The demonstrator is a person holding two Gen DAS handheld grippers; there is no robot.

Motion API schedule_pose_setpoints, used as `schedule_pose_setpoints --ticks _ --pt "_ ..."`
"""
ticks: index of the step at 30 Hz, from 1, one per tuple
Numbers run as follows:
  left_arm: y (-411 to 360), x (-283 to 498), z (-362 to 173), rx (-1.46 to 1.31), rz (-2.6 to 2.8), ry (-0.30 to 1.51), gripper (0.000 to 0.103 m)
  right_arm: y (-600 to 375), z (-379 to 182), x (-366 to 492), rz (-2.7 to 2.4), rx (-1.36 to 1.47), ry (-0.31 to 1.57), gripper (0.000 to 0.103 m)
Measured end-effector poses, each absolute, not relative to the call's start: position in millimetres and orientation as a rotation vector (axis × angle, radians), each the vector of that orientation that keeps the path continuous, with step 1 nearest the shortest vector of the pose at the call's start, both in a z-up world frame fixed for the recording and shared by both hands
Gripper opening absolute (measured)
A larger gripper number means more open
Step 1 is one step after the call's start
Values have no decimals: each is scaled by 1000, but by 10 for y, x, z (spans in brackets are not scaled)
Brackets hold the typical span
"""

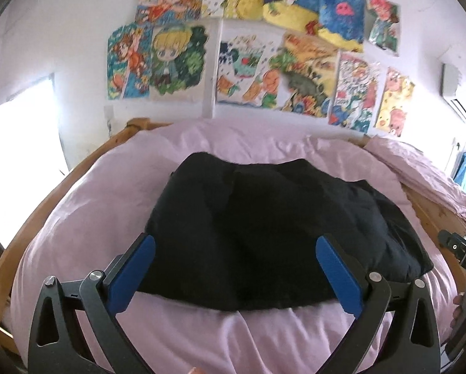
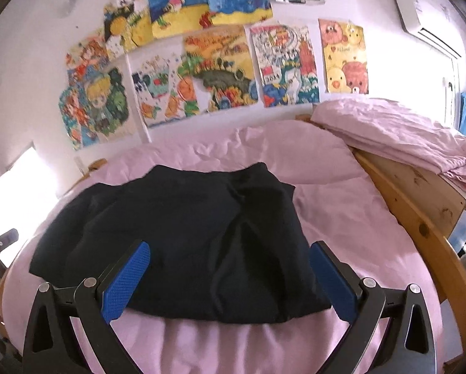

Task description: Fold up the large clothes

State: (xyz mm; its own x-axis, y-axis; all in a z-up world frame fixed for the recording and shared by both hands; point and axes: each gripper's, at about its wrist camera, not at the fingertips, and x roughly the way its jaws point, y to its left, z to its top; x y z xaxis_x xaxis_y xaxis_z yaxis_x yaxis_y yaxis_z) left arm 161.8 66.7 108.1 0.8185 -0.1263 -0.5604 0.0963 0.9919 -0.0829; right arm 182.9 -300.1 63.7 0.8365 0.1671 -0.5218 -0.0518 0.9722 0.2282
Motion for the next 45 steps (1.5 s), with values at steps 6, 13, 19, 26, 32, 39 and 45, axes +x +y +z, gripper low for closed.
schedule_pose_setpoints --ticks 6,13,19,26,32,39,45 --pt "571 1328 1028 23 -95 510 101 -2877 613 1532 103 193 502 103" --pt "528 1116 918 35 -83 452 101 -2708 620 1227 91 140 436 103" --pt "478 879 871 69 -91 400 101 -2555 570 989 114 125 409 103" --pt "423 716 692 45 -96 443 101 -2401 534 863 158 99 408 103" --pt "398 603 585 22 -81 476 101 -2365 496 732 153 89 406 103" --pt "366 447 552 50 -52 441 101 -2309 457 590 169 90 397 103" --pt "301 335 449 80 -58 453 101 -2332 411 493 195 139 408 103"
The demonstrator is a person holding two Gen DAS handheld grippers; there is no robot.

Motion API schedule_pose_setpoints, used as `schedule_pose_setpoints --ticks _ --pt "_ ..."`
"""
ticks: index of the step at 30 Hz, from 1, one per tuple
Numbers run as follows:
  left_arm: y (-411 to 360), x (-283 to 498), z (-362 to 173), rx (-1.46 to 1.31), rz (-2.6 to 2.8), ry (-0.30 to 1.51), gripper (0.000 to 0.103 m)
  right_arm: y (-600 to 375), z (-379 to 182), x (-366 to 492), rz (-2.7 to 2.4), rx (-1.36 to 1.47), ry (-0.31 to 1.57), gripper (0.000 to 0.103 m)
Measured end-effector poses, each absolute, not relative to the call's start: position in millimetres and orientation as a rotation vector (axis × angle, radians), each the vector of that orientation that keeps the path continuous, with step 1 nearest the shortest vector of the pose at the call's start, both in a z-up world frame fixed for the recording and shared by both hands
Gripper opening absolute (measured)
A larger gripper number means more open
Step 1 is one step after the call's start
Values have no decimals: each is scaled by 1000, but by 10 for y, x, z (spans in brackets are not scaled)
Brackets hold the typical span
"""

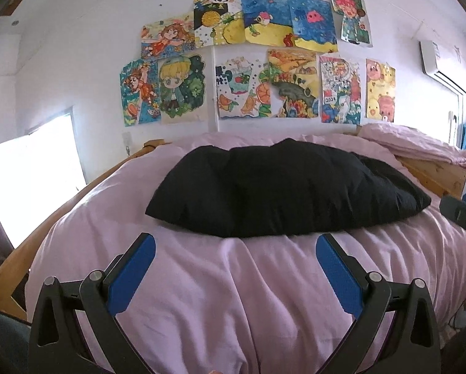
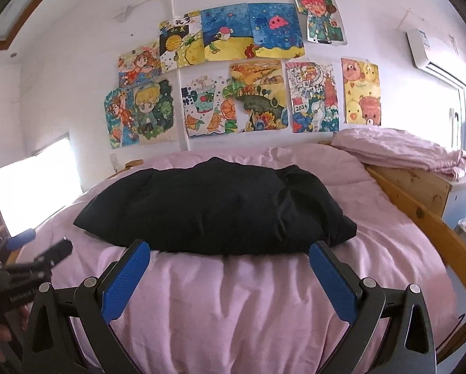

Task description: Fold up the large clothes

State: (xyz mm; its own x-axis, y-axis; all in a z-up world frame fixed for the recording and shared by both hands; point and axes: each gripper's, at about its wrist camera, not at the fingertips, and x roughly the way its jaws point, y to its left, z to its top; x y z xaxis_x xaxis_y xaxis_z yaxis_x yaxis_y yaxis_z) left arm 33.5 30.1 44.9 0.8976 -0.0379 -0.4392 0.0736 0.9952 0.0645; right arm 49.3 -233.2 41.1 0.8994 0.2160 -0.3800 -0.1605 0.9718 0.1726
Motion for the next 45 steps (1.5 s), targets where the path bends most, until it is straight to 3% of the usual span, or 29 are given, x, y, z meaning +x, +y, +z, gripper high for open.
schedule_pose_setpoints --ticks 45 --pt "302 236 460 69 -51 410 101 -2326 298 466 181 105 423 103"
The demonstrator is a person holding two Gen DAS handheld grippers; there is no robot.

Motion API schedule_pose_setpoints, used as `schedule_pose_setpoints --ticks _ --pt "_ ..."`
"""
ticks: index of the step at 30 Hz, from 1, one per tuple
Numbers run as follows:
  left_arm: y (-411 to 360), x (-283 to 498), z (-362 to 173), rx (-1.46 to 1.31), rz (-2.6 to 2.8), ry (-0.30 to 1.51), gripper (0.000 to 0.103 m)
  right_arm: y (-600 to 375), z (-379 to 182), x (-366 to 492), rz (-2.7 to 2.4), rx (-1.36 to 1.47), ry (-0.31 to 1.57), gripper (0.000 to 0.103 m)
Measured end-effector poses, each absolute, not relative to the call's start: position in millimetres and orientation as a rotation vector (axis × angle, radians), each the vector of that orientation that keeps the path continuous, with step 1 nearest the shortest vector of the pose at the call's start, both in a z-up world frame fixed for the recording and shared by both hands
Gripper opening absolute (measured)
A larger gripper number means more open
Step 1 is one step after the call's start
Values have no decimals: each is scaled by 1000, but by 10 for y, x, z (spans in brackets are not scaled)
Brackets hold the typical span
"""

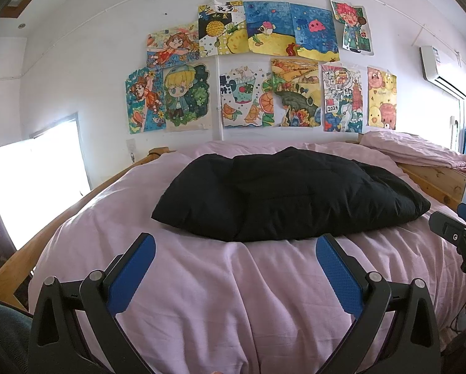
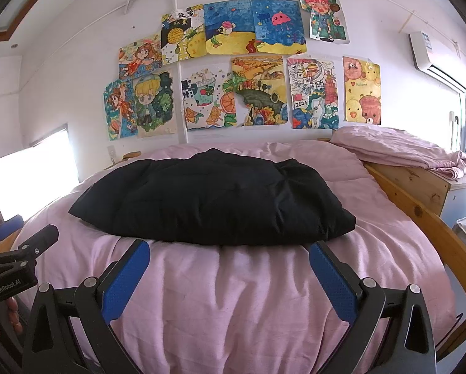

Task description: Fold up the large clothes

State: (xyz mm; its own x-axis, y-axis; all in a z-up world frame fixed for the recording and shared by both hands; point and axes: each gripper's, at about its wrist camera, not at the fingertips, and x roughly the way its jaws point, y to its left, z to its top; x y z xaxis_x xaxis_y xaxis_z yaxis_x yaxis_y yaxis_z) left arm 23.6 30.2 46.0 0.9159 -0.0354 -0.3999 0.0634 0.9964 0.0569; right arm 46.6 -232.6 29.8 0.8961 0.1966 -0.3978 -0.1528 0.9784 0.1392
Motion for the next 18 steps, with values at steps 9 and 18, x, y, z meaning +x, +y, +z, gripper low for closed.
schedule_pose_setpoints --ticks 9,18 --pt "303 231 454 69 -52 411 101 -2316 303 467 181 106 424 103" --pt "328 238 453 70 -54 410 101 -2319 305 468 181 107 425 103"
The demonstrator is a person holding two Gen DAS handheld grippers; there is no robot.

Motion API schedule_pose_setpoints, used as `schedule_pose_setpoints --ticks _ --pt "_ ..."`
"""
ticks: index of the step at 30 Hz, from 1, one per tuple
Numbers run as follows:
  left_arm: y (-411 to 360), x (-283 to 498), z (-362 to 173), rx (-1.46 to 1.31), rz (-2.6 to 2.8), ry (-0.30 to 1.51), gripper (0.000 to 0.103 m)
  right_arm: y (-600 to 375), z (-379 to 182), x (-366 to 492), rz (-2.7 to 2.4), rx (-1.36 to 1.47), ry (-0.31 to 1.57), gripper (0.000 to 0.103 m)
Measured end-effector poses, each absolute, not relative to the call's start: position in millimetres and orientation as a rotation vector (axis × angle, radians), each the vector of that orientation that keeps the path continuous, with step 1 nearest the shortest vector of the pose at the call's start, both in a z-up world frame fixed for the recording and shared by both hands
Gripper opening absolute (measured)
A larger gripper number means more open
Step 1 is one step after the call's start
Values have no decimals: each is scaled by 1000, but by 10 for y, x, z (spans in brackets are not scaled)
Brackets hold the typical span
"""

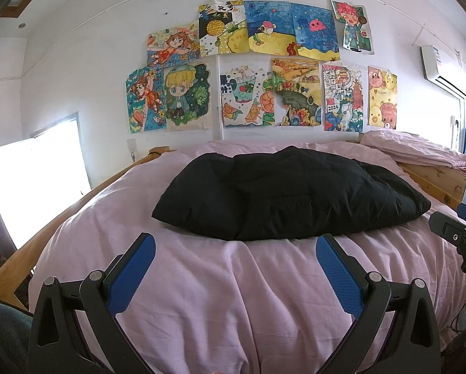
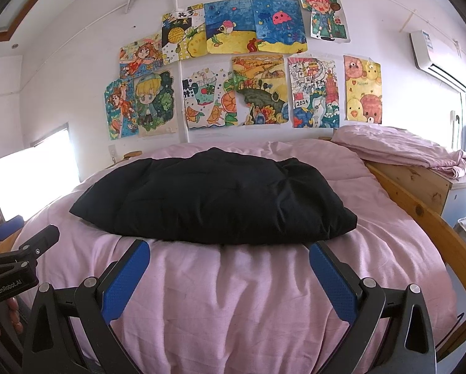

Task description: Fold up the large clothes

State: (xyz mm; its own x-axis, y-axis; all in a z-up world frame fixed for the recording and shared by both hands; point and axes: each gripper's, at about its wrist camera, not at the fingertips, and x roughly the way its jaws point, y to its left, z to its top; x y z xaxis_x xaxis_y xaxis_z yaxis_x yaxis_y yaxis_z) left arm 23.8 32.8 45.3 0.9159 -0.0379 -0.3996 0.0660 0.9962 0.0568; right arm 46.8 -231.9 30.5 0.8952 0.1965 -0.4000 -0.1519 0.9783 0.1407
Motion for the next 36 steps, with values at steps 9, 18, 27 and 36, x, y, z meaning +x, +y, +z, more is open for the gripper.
schedule_pose_setpoints --ticks 9,18,27,36 --pt "375 233 462 68 -52 409 101 -2308 312 469 182 106 423 103" --pt "388 239 461 68 -53 409 101 -2299 313 467 181 107 424 103" --pt "405 241 459 68 -55 408 101 -2295 314 469 180 106 424 103" --pt "422 237 457 69 -57 408 101 -2295 315 468 180 106 424 103"
